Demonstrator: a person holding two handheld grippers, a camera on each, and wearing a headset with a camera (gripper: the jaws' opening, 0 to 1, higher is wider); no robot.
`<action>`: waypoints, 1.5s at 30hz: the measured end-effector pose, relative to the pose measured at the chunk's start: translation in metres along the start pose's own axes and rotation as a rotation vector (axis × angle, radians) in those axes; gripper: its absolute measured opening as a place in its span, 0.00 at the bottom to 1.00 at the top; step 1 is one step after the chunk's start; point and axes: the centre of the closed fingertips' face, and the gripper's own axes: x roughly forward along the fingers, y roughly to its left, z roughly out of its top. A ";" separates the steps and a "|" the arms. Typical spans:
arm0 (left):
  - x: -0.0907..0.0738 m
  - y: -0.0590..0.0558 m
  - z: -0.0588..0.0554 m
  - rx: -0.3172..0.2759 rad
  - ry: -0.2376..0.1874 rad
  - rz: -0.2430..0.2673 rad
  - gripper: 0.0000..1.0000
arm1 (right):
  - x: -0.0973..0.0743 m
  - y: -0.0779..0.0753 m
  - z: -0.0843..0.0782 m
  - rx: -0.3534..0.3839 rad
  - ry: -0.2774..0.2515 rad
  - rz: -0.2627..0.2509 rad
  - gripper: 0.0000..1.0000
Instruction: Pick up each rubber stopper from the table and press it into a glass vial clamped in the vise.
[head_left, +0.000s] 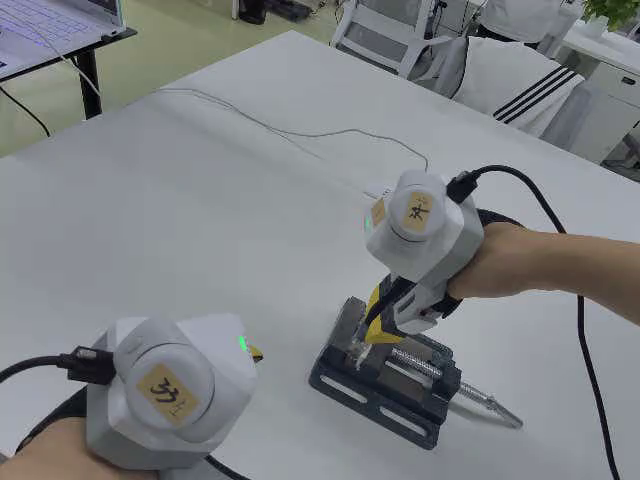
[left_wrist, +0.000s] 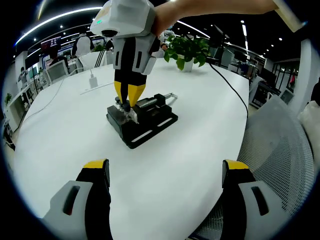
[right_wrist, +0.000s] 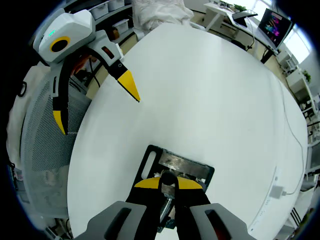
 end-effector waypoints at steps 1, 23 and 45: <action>0.000 0.000 0.000 0.001 0.001 0.001 0.92 | 0.000 0.000 -0.001 -0.004 0.009 0.000 0.04; 0.006 -0.003 -0.003 -0.013 0.000 -0.012 0.91 | 0.004 -0.001 0.000 -0.003 0.143 0.015 0.03; 0.015 -0.010 0.000 -0.008 -0.002 -0.041 0.90 | 0.005 -0.002 -0.001 0.286 0.136 -0.028 0.03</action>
